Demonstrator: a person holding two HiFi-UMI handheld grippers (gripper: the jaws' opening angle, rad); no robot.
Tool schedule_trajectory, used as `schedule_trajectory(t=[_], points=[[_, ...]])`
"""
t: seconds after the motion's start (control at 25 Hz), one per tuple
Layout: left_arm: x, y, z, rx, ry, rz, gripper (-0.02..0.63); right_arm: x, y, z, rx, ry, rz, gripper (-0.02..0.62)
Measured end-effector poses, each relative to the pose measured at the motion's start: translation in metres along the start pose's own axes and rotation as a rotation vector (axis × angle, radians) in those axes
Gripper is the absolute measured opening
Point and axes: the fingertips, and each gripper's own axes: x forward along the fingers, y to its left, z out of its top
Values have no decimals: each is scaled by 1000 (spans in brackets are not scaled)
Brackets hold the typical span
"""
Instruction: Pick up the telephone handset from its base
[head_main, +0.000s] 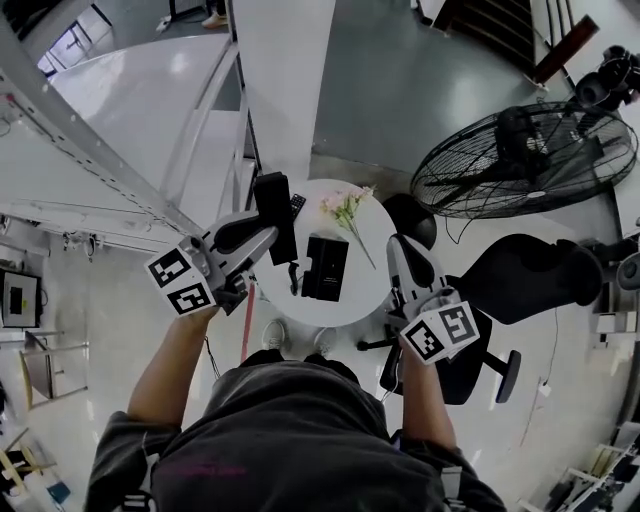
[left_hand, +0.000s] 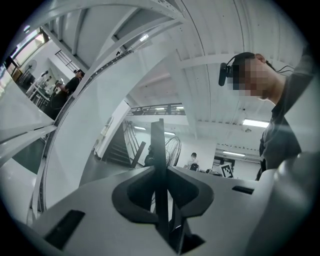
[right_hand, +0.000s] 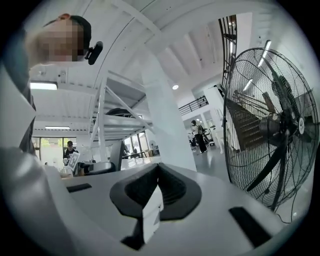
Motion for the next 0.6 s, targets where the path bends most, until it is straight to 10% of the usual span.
schedule_trajectory(t=[0.6], points=[[-4, 1, 8, -12, -36, 28, 80, -7, -3, 15, -17, -19, 10, 12]])
